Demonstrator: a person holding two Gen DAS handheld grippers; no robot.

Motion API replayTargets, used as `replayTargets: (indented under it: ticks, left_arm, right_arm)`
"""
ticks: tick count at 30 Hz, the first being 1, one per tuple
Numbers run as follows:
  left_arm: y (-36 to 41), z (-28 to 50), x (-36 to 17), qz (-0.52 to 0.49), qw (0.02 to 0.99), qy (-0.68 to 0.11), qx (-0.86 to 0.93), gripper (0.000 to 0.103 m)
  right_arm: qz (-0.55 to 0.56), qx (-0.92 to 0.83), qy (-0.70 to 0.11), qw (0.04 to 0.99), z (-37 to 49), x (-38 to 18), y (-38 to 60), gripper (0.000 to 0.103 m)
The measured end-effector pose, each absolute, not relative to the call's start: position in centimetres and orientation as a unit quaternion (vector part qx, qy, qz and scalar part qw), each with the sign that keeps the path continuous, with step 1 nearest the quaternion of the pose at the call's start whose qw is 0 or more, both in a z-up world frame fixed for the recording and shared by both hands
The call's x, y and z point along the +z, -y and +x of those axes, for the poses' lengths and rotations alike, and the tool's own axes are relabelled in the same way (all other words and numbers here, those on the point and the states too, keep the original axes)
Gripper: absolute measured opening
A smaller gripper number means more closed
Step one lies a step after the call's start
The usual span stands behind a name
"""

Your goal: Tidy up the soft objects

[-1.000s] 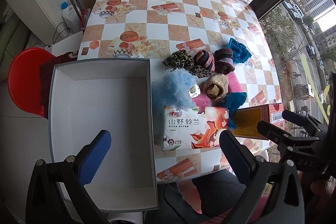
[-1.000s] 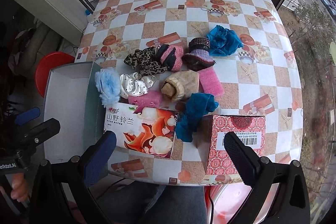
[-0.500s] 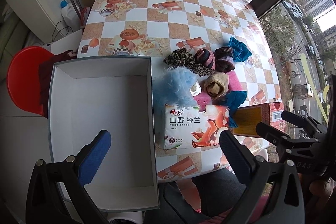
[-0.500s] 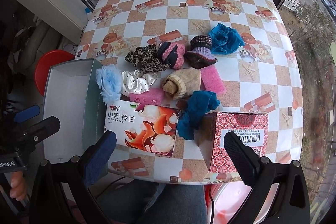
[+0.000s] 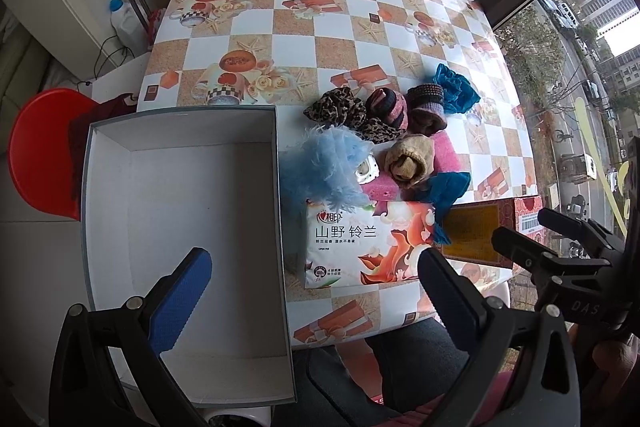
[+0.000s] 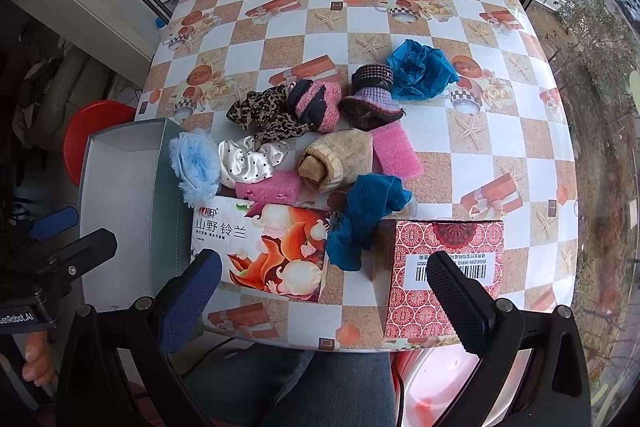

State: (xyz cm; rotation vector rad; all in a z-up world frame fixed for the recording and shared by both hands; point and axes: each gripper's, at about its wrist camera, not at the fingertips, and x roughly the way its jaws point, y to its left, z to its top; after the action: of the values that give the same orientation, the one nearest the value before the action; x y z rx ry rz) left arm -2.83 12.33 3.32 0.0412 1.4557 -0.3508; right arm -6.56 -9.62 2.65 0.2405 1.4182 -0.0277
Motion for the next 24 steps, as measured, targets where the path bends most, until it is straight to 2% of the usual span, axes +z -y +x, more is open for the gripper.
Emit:
replayTargets:
  ticks: [9, 15, 24]
  left_arm:
    - [-10.2, -0.9, 2.4, 0.044, 0.728, -0.666, -0.155, 0.103]
    - [-6.9, 3.1, 0.7, 0.073, 0.725, -0.666, -0.160, 0.103]
    - [-1.7, 8.9, -5.0, 0.126, 0.693, -0.693, -0.156, 0.103]
  right_arm:
    - [0.181, -0.018, -0.649, 0.739, -4.6, 3.8, 15.6, 0.103]
    - [0.171, -0.046, -0.652, 0.737, -2.1, 4.6, 21.8, 0.103]
    - [0.142, -0.044, -0.694, 0.704, 4.2, -1.5, 25.8, 0.103]
